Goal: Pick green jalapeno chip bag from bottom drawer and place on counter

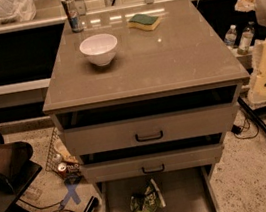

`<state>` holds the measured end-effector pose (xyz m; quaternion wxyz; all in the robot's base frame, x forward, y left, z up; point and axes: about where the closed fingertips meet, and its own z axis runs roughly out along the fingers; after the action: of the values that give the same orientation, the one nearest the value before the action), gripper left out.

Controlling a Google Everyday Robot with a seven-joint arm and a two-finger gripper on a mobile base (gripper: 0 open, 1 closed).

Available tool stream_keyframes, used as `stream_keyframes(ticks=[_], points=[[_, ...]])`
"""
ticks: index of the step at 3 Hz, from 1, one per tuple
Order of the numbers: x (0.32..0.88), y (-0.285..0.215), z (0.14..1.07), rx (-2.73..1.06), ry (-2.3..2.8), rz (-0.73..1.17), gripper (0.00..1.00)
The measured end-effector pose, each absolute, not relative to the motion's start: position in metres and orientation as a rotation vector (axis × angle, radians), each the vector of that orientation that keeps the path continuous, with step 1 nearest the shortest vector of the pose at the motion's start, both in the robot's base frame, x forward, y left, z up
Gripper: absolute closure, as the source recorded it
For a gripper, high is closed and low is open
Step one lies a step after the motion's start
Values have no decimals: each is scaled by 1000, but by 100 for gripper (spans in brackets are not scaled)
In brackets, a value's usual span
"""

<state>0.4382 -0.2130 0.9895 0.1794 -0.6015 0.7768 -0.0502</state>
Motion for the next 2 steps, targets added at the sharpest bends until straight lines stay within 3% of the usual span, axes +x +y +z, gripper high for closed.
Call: stream_keyframes(ticks=[2], points=[[443,-205,978,-1655,2160,-121,0]])
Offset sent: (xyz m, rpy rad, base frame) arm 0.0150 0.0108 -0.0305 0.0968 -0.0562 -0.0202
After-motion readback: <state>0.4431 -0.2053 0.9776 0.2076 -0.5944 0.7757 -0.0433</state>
